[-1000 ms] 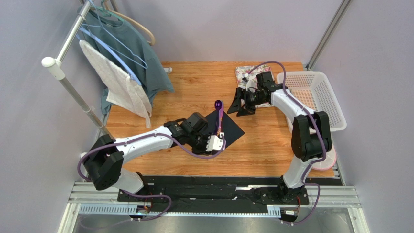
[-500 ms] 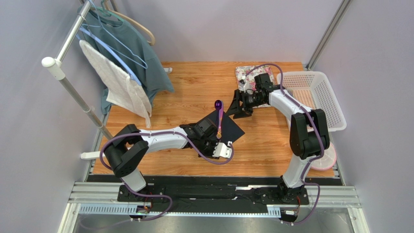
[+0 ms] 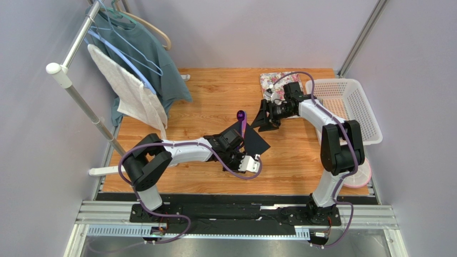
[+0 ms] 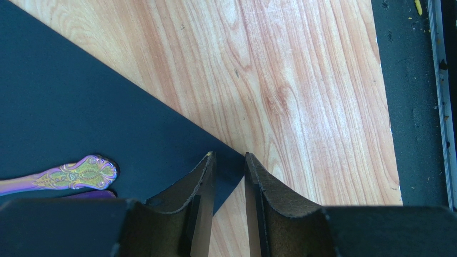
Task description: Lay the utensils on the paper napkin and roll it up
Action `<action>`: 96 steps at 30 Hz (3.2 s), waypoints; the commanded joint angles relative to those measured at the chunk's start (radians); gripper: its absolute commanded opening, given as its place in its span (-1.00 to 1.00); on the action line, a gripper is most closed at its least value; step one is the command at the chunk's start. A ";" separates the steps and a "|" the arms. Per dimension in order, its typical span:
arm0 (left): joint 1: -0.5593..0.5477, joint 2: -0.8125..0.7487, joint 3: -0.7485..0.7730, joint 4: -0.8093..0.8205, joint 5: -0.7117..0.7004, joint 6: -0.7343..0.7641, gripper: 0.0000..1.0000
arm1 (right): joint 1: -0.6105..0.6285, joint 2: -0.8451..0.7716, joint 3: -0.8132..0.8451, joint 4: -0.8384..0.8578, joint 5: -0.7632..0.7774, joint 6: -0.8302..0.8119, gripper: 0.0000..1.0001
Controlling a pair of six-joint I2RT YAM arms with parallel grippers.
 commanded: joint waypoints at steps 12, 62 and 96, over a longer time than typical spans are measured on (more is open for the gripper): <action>-0.005 0.016 0.058 -0.069 0.057 0.041 -0.10 | -0.034 0.009 -0.005 0.004 -0.065 -0.011 0.30; 0.009 0.052 0.189 -0.215 0.137 0.018 -1.00 | -0.054 0.014 -0.017 -0.018 -0.085 -0.020 0.30; 0.206 0.190 0.401 -0.155 0.146 -0.036 -1.00 | -0.042 -0.038 -0.215 0.108 -0.030 0.108 -1.00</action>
